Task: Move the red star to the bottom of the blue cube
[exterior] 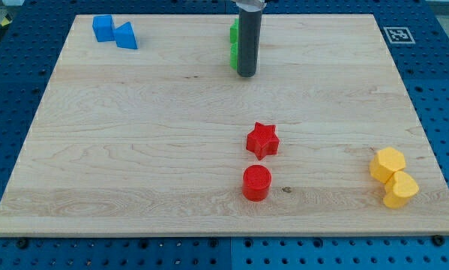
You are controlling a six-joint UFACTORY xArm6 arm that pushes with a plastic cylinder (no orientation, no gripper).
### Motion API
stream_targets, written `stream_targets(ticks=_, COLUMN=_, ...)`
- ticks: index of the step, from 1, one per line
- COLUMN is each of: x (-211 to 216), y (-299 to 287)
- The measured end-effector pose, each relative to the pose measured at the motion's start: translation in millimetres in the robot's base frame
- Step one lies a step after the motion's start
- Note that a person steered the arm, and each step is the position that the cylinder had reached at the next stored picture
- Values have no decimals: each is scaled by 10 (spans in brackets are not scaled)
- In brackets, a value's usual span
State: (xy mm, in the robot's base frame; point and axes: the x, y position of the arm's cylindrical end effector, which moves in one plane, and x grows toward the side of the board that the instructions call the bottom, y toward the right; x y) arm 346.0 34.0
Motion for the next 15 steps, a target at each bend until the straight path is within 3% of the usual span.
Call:
stream_targets(ticks=2, x=-375, y=0)
stream_targets(ticks=3, x=-272, y=52)
stream_targets(ticks=5, x=1331, y=1144)
stream_targets(ticks=6, x=1600, y=1168)
stream_targets(ticks=12, x=1615, y=-458)
stream_targets(ticks=15, x=1210, y=-1387)
